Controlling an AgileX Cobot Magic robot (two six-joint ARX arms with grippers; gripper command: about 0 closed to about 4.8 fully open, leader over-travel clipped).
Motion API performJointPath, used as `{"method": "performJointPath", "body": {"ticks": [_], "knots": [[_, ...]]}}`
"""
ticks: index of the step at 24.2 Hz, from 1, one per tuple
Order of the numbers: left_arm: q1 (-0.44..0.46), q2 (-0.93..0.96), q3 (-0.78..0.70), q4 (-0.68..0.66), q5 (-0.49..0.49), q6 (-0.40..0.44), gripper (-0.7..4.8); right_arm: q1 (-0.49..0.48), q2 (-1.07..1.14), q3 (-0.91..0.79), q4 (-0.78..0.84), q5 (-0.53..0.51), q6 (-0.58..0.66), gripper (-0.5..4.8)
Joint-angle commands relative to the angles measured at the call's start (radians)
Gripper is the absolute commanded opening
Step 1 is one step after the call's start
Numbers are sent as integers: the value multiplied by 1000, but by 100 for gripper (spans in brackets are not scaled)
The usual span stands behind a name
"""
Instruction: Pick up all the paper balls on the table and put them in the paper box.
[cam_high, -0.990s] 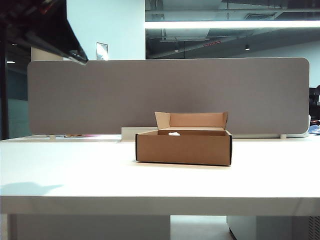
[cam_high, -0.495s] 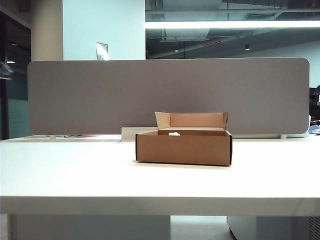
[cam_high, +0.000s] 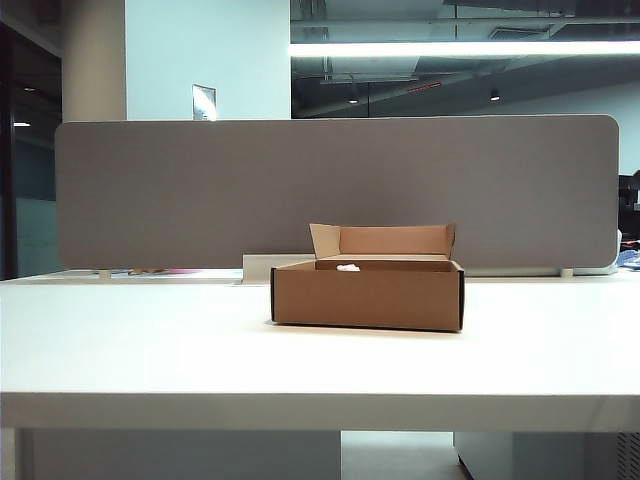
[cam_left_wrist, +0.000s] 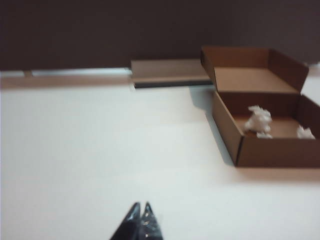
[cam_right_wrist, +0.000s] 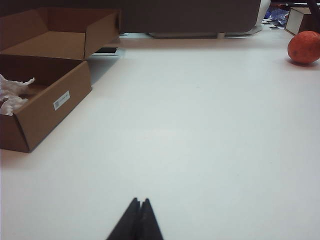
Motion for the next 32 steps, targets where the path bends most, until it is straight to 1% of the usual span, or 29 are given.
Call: {"method": "performJointPath", "body": {"ticks": [1, 2, 4, 6, 8, 11, 19, 26, 28, 29, 30, 32], "knots": [[29, -37, -27, 24, 14, -1, -6, 0, -2, -5, 8, 4, 2, -4], [49, -64, -43, 25, 24, -21, -6, 0, -2, -5, 8, 4, 2, -4], [60, -92, -59, 25, 53, -21, -6, 0, -2, -5, 8, 4, 2, -4], [61, -124, -80, 22, 56, -21, -6, 0, -2, -5, 8, 4, 2, -4], [61, -164, -85, -23, 55, -21, -6, 0, -2, -5, 8, 4, 2, -4], [61, -211, -85, -42, 55, -22, -6, 0, -2, -5, 8, 4, 2, -4], [101, -255, -85, -73, 56, -24, -6, 0, -2, -5, 8, 4, 2, -4], [102, -255, -85, -80, 45, -25, -6, 0, -2, -5, 8, 4, 2, -4], [102, -255, -85, -80, -43, -25, -6, 0, -2, -5, 8, 4, 2, -4], [102, -255, -85, -80, -69, -25, -6, 0, -2, -5, 7, 4, 2, -4], [103, -255, -85, -80, -89, -25, -6, 0, -2, -5, 8, 4, 2, -4], [104, -255, -85, -80, -95, -25, -6, 0, -2, -5, 7, 4, 2, -4]]}}
